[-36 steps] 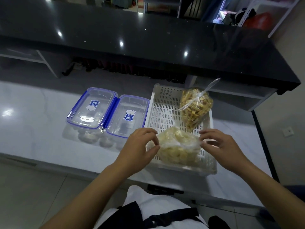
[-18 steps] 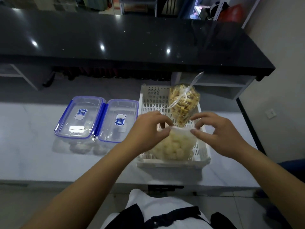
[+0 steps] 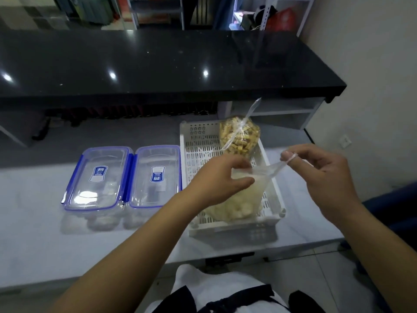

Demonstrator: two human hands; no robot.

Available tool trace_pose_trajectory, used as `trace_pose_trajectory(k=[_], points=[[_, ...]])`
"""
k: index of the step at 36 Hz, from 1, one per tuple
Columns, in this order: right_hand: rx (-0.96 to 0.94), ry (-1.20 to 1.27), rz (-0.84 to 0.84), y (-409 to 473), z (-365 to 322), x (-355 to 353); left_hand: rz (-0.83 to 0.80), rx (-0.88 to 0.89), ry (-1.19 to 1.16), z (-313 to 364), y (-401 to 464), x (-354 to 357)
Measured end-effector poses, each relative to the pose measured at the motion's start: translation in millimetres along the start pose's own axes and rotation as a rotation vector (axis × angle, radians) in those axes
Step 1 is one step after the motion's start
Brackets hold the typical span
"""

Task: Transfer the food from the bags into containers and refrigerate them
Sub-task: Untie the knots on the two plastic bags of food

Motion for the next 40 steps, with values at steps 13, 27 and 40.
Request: trace_pose_trajectory(k=[13, 27, 40], points=[[0.472, 0.54, 0.192, -15.6, 13.0, 9.7, 0.054, -0.136, -0.597, -36.3, -3.1, -74.1], [0.476, 0.544, 0.162, -4.2, -19.3, 19.4, 0.052, 0.002, -0.038, -3.7, 0.5, -39.7], [0.596, 0.687, 0.254, 28.5, -21.3, -2.3, -0.041, -0.183, -1.04, -31.8, 10.5, -86.5]])
Point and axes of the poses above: each hand's wrist, its own y-axis towards the middle knuckle, its own x-axis out of the palm, z = x × y, the point moved 7 cm from there along y, towards the middle knuckle, and after that the axes turned 13 degrees about -x, right-handed, at the moved point
